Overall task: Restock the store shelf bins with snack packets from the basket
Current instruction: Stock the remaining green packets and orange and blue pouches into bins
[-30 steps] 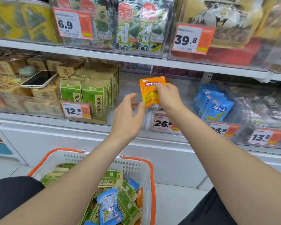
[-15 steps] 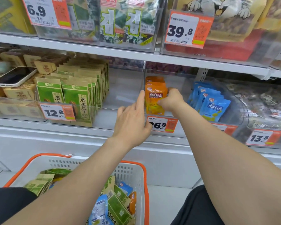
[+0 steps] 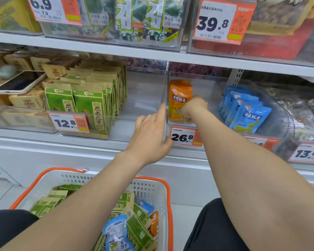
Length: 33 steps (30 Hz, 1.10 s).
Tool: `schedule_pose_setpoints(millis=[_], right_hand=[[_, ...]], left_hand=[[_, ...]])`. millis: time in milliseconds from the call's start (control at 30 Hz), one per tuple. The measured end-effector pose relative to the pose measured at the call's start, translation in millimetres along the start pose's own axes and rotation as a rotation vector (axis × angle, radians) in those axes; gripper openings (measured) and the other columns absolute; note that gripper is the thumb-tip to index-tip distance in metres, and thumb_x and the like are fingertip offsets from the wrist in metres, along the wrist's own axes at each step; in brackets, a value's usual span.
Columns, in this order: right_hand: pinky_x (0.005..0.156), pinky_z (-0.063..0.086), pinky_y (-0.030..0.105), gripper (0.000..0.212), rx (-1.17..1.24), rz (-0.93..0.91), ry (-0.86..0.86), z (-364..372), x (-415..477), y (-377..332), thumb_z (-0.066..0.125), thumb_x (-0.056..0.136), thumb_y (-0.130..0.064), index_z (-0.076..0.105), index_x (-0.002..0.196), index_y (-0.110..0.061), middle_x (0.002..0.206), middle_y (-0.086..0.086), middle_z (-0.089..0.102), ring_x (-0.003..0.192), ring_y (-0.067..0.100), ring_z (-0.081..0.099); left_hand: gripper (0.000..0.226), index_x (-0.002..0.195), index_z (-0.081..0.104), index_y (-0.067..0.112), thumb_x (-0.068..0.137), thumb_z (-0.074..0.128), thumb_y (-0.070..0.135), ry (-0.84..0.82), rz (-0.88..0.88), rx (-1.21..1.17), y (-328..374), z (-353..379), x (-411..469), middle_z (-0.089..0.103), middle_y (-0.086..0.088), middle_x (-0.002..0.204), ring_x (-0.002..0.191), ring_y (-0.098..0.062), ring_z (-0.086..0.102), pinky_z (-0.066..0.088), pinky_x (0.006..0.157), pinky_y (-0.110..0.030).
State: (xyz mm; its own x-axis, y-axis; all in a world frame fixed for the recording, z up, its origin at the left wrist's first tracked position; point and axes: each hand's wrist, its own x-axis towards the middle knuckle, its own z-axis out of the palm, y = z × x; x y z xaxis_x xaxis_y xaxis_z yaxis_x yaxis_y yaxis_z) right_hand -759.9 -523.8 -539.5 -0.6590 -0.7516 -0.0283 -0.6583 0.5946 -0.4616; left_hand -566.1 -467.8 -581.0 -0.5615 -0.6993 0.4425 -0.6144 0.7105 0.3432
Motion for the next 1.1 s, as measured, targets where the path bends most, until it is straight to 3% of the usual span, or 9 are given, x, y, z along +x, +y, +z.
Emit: schedule_pose_setpoints(millis=[100, 233, 367, 467, 600, 667, 733, 900, 1100], right_hand=[[0.087, 0.058, 0.034, 0.037, 0.018, 0.012, -0.065, 1, 2, 2, 0.066, 0.097, -0.041, 0.059, 0.114, -0.009, 0.115, 0.009, 0.069, 0.106, 0.026, 0.07], [0.094, 0.059, 0.044, 0.034, 0.123, -0.067, -0.185, 7, 10, 4, 0.069, 0.092, -0.021, 0.057, 0.123, -0.011, 0.12, 0.011, 0.064, 0.108, 0.03, 0.067], [0.09, 0.061, 0.048, 0.017, 0.19, -0.027, -0.218, 3, 7, 13, 0.07, 0.092, -0.013, 0.06, 0.106, -0.012, 0.112, 0.014, 0.068, 0.101, 0.031, 0.07], [0.095, 0.058, 0.042, 0.016, 0.103, -0.034, -0.207, -13, -18, 13, 0.063, 0.098, -0.013, 0.051, 0.089, -0.008, 0.102, 0.011, 0.062, 0.101, 0.027, 0.066], [0.069, 0.047, 0.036, 0.008, 0.037, -0.127, -0.057, -29, -54, 10, 0.056, 0.096, -0.012, 0.05, 0.093, -0.007, 0.101, 0.014, 0.057, 0.089, 0.031, 0.058], [0.066, 0.044, 0.035, 0.004, 0.051, -0.239, 0.033, -31, -73, 6, 0.054, 0.09, -0.009, 0.052, 0.092, -0.006, 0.099, 0.014, 0.058, 0.087, 0.034, 0.057], [0.071, 0.049, 0.039, 0.013, 0.065, -0.401, 0.145, -31, -90, 3, 0.05, 0.087, -0.007, 0.059, 0.097, -0.005, 0.1, 0.015, 0.063, 0.088, 0.037, 0.058], [0.063, 0.049, 0.036, 0.022, 0.094, -0.718, 0.33, -18, -146, -4, 0.041, 0.081, -0.022, 0.062, 0.082, -0.016, 0.081, 0.01, 0.07, 0.077, 0.036, 0.063], [0.061, 0.057, 0.038, 0.019, -0.359, -1.017, -0.387, 31, -184, 8, 0.049, 0.074, -0.012, 0.068, 0.069, -0.013, 0.067, 0.004, 0.069, 0.071, 0.027, 0.063]], left_hand=[[0.09, 0.161, 0.017, 0.015, 0.087, 0.065, 0.032, -0.039, 0.008, -0.005, 1, -3, -1, 0.055, 0.007, 0.106, 0.103, -0.02, 0.052, 0.029, 0.094, -0.034], [0.087, 0.156, 0.022, 0.017, 0.083, 0.067, 0.031, -0.051, 0.01, -0.027, 3, -6, -2, 0.05, 0.011, 0.099, 0.097, -0.018, 0.048, 0.026, 0.09, -0.033], [0.079, 0.148, 0.03, 0.023, 0.078, 0.068, 0.029, -0.045, 0.03, -0.118, 1, -6, -4, 0.047, 0.016, 0.091, 0.096, -0.02, 0.048, 0.026, 0.096, -0.033], [0.091, 0.159, 0.02, 0.021, 0.081, 0.067, 0.026, -0.055, 0.047, -0.193, 1, -8, -8, 0.053, 0.011, 0.116, 0.12, -0.02, 0.048, 0.008, 0.127, -0.038], [0.07, 0.152, 0.04, 0.015, 0.085, 0.062, 0.011, 0.073, 0.065, -0.286, -2, -9, -23, 0.055, -0.001, 0.146, 0.14, -0.022, 0.044, 0.007, 0.131, -0.039], [0.044, 0.125, 0.061, 0.01, 0.082, 0.061, 0.004, 0.288, 0.126, -0.095, -11, -7, -36, 0.061, -0.006, 0.132, 0.129, -0.028, 0.051, 0.032, 0.119, -0.041], [0.027, 0.102, 0.064, 0.011, 0.077, 0.062, 0.002, 0.365, 0.155, 0.076, -24, -4, -50, 0.061, -0.004, 0.108, 0.108, -0.031, 0.052, 0.041, 0.09, -0.04], [0.019, 0.101, 0.066, 0.02, 0.086, 0.054, 0.017, -0.13, 0.083, 0.123, -47, 1, -73, 0.069, 0.0, 0.092, 0.093, -0.029, 0.061, 0.051, 0.077, -0.04], [0.035, 0.128, 0.066, 0.028, 0.099, 0.057, 0.044, -1.025, -0.242, 0.173, -54, 3, -105, 0.064, -0.001, 0.133, 0.112, -0.023, 0.063, 0.052, 0.095, -0.034]])
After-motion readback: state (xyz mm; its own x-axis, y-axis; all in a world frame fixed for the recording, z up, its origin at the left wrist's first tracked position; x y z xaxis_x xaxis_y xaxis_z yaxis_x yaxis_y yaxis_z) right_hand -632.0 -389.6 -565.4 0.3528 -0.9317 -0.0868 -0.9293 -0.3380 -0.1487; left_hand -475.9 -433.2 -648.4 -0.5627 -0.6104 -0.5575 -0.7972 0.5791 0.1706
